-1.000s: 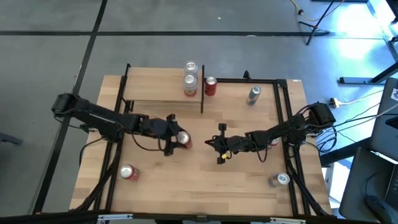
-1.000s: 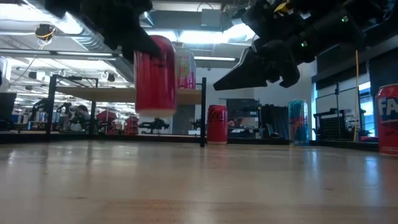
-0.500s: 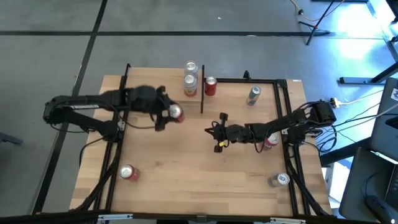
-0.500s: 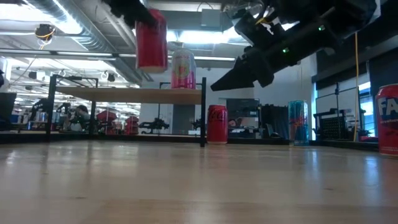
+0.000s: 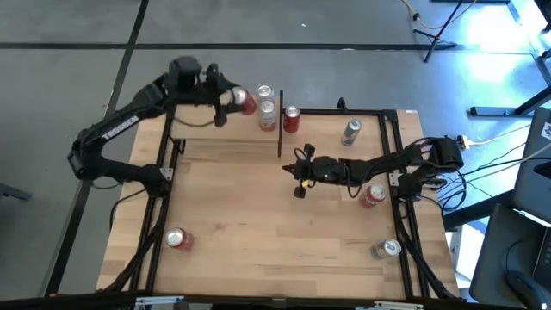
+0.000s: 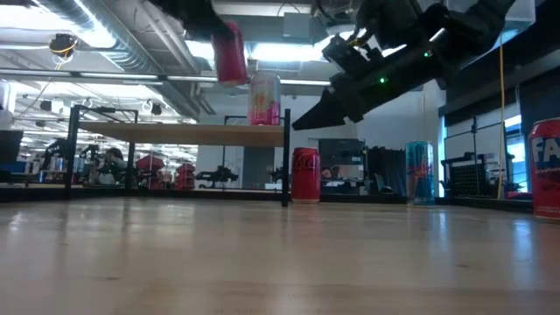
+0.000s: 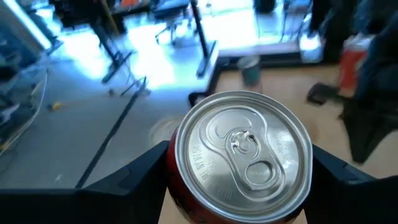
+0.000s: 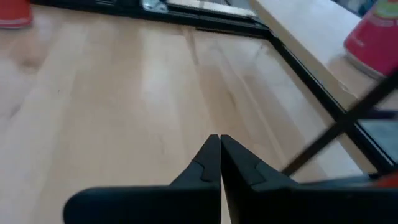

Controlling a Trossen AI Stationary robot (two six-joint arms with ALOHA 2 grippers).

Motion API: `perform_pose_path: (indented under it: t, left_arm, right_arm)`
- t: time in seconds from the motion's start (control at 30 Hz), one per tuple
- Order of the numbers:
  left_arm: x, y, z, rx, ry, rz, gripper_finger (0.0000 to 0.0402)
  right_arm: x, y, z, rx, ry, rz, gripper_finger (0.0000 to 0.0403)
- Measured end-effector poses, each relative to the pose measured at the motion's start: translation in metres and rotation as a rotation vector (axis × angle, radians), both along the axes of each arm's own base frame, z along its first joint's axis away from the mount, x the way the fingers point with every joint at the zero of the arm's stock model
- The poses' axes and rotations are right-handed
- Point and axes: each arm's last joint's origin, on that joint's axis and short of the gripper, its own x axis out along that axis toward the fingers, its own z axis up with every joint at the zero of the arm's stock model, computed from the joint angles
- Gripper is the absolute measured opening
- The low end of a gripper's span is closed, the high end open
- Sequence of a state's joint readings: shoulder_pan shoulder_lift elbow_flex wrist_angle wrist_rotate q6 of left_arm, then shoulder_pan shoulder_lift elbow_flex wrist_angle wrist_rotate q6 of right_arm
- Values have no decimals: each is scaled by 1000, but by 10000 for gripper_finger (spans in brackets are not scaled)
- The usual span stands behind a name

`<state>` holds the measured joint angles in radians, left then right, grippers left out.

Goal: Place canned beverage on shelf
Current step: Put the bottom red black soda can on the shelf

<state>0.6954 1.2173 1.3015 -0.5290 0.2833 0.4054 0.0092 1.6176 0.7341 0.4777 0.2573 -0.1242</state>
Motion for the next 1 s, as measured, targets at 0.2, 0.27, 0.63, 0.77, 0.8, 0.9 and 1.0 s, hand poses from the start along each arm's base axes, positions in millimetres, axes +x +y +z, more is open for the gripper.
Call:
perform_pose_path:
  t: [0.2, 0.27, 0.63, 0.77, 0.8, 0.9, 1.0]
  left_arm:
    - [3, 22, 9, -58, 81, 6, 247]
    - [4, 24, 4, -88, 143, -8, 247]
    - [0, 68, -28, -103, 234, -92, 248]
    - [-6, 87, -40, -171, 210, -104, 248]
    - [-6, 90, -43, -184, 208, -107, 248]
    - [-6, 102, -53, -226, 200, -116, 248]
    - [-4, 108, -60, -245, 199, -118, 248]
  right_arm:
    - [-1, -1, -2, 11, 23, 11, 1]
    - [-1, -1, -2, 9, 23, 11, 1]
    - [-1, -1, -3, 15, 22, 8, 1]
    - [-1, 0, -3, 31, 23, 35, 1]
    - [-1, 0, -3, 32, 23, 37, 1]
    - [-1, 0, -3, 33, 24, 39, 1]
    - [-1, 0, -3, 33, 25, 39, 1]
